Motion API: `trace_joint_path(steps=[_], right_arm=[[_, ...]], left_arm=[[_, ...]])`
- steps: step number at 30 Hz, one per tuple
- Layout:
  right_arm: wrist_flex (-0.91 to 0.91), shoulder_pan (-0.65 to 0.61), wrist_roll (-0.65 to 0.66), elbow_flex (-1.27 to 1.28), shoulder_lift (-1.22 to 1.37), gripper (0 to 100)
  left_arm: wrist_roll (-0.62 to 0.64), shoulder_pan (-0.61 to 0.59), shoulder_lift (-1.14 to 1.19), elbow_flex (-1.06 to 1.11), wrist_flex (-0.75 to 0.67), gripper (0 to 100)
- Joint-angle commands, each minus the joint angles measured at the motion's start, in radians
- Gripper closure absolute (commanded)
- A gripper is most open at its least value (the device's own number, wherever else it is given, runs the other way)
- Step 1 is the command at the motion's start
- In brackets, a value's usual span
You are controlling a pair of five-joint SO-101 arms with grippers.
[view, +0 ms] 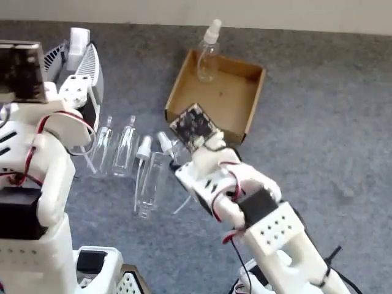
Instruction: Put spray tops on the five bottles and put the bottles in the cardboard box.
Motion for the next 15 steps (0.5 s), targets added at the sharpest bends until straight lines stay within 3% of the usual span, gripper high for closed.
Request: trace_joint_path(steps=[1, 6, 10, 15], right_arm=[[-0.143, -0.028, -0.06, 0.11, -0.147, 99.4], [-0.303, -0.028, -0.069, 0.315, -0.335, 99.4], [-0.303, -0.028, -0.071, 0.403, -0.458, 99.4], [-0.302, -0.03, -0.071, 0.455, -0.581, 99.4]], left_arm=[[0.064, 0.008, -0.028, 0.038, -0.092, 92], [0.064, 0.142, -0.027, 0.097, -0.172, 92], [0.066, 0.231, -0.001, 0.166, -0.275, 92], [0.068, 0.354, 0.147, 0.153, -0.301, 92]])
